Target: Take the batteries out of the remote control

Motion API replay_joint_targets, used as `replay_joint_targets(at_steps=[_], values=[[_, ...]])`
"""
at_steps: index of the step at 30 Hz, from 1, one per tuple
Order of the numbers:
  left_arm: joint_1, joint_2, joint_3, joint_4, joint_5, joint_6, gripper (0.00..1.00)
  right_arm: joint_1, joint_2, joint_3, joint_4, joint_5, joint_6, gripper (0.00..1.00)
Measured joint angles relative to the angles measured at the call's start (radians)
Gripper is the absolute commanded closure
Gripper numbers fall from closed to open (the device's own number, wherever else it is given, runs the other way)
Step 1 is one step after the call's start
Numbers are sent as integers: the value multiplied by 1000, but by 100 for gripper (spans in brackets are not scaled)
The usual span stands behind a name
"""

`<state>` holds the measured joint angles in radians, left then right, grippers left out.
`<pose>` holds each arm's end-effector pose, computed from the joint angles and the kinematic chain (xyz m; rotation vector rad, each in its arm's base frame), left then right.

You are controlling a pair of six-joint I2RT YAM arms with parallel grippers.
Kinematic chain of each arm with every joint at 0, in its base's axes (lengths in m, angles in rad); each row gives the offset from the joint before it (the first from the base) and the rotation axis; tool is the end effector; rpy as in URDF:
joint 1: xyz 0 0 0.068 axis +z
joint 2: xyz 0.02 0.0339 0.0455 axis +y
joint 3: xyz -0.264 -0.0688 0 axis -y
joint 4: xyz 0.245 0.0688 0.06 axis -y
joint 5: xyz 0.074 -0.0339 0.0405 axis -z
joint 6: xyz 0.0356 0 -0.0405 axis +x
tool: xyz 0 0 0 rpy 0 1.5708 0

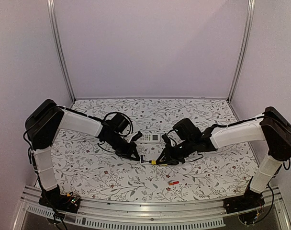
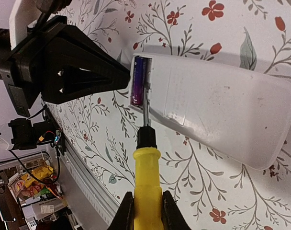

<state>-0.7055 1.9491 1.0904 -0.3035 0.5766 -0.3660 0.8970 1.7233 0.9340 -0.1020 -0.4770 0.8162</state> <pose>0.2647 -0.2510 0.1173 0.6662 2.8312 -1.0473 0.2004 0.2772 0.1606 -0.3536 2.7886 1.1940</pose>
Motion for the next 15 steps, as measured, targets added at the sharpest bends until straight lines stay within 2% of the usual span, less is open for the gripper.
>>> replay_joint_targets(at_steps=[15], values=[[0, 6, 5, -2, 10, 0, 97, -27, -14, -113, 189, -57, 60, 100]])
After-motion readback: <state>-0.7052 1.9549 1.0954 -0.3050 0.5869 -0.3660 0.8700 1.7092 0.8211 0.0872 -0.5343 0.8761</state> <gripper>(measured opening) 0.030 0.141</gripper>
